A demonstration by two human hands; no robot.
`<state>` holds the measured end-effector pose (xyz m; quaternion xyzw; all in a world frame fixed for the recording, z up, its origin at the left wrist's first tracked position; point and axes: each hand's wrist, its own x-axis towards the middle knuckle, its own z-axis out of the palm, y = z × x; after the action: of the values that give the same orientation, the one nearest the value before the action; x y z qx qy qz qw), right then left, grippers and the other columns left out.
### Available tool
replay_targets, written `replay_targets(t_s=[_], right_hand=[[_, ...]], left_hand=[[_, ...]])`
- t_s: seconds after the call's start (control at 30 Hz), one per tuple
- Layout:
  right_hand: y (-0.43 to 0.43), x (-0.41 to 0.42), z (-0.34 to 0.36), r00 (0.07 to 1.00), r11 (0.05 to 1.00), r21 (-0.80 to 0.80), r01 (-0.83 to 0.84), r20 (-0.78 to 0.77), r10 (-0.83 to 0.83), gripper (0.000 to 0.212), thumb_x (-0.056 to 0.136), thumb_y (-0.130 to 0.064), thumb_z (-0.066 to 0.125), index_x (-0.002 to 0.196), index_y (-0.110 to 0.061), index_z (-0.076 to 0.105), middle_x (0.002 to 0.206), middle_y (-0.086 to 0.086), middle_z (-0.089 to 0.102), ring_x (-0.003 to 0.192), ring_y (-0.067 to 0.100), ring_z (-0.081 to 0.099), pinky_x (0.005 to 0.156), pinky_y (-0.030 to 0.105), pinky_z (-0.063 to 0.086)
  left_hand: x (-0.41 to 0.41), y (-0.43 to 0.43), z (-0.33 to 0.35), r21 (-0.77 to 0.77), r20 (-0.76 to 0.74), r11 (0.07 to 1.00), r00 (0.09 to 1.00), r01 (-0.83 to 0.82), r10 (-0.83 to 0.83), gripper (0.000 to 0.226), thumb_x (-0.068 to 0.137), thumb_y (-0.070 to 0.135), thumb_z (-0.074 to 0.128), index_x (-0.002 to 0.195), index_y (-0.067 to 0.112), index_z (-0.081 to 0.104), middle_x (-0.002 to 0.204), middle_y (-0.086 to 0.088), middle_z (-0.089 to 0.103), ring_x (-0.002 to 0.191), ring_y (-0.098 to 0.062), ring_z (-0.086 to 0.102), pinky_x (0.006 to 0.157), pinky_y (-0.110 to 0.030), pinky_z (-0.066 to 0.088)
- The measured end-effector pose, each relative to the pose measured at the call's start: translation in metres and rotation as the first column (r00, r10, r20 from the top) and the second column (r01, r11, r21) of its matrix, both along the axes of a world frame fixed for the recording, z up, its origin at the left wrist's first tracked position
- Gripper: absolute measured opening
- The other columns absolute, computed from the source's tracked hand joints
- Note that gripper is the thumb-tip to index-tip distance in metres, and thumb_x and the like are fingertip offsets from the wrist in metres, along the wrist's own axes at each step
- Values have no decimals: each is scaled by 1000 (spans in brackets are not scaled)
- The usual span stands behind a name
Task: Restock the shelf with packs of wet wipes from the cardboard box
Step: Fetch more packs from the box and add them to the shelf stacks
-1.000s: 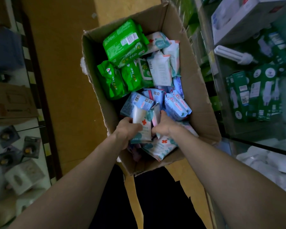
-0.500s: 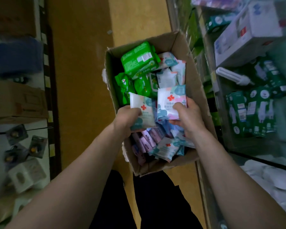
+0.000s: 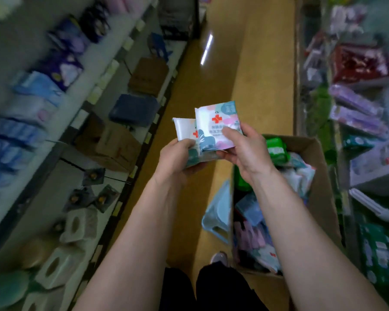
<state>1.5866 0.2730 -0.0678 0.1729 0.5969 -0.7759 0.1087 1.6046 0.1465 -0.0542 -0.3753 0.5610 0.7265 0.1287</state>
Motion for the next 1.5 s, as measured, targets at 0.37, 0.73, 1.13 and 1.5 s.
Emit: replay_targets(t_s=[0.37, 0.73, 1.13, 1.5], right_hand=[[-208, 14, 105, 881, 911, 48, -410, -237, 409, 20, 92, -11, 59, 111, -14, 62, 102, 8, 72, 82, 17, 71, 60, 28, 57], [-413, 47, 171, 685, 735, 31, -677, -337, 645, 19, 93, -7, 55, 111, -6, 61, 99, 12, 70, 77, 21, 69, 68, 35, 60], [-542, 58, 182, 455, 492, 42, -870, -320, 831, 9, 94, -7, 53, 100, -11, 60, 87, 7, 68, 72, 17, 66, 56, 25, 58], [-634, 1, 196, 179, 235, 140, -962, -328, 928, 11, 92, -9, 57, 91, -18, 64, 79, 0, 71, 64, 11, 68, 57, 24, 57]], left_hand=[[53, -201, 101, 81, -273, 920, 879, -384, 391, 12, 93, 10, 53, 104, 7, 56, 85, -10, 68, 59, -17, 68, 58, -32, 58], [122, -392, 161, 33, -429, 808, 722, -588, 543, 3, 93, 9, 51, 92, 10, 54, 89, -11, 63, 71, -20, 62, 51, -30, 56], [168, -489, 174, 38, -430, 601, 530, -799, 731, 5, 92, 7, 55, 87, 8, 55, 88, -14, 60, 76, -25, 61, 45, -31, 57], [138, -547, 181, 59, -435, 413, 349, -909, 830, 7, 92, 5, 50, 88, 10, 50, 94, -13, 59, 84, -25, 63, 63, -33, 56]])
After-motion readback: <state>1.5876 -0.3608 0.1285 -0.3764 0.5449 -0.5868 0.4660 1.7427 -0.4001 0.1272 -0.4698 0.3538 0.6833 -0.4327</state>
